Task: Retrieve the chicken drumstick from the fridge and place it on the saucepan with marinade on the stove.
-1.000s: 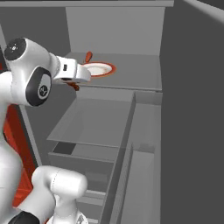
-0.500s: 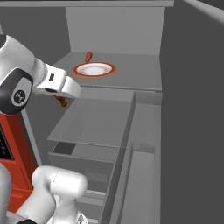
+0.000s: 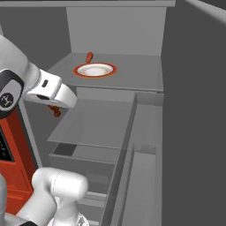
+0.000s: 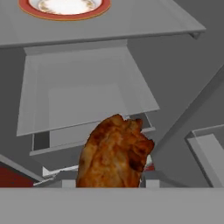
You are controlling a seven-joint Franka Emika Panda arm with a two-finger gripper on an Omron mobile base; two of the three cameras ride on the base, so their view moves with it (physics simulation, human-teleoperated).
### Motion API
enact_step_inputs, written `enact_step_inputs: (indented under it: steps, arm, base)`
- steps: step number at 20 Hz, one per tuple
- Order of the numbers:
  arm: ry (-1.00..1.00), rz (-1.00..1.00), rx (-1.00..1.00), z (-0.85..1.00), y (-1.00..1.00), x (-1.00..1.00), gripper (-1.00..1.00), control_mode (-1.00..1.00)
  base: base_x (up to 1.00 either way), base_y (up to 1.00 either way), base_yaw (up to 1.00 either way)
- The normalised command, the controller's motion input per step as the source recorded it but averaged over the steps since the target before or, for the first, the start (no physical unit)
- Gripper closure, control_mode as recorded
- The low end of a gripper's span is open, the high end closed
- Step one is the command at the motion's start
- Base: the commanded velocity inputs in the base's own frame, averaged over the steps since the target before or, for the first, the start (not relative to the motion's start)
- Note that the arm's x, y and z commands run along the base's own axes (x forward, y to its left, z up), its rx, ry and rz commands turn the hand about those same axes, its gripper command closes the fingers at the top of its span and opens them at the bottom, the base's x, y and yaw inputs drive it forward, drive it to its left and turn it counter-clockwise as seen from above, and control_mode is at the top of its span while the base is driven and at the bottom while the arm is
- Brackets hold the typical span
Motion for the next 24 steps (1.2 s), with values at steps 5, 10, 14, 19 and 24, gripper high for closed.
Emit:
enact_step_inputs:
  steps: [5, 10, 14, 19, 24]
  arm:
    - [0.17, 0.00, 0.00, -0.03, 0.00, 0.00, 1.00, -1.00]
    - [0.13, 0.00, 0.00, -0.05, -0.01, -0.04, 1.00, -1.00]
    - [0.16, 0.04, 0.00, 0.00, -0.11, -0.02, 1.00, -1.00]
    - [0.12, 0.06, 0.00, -0.02, -0.13, -0.01, 1.00, -1.00]
    - [0.00, 0.00, 0.00, -0.18, 0.00, -0.15, 1.00, -1.00]
  base:
    - [0.00, 0.00, 0.00]
    - [0.00, 0.00, 0.00]
    - [0.00, 0.00, 0.00]
    - [0.00, 0.00, 0.00]
    - [0.00, 0.00, 0.00]
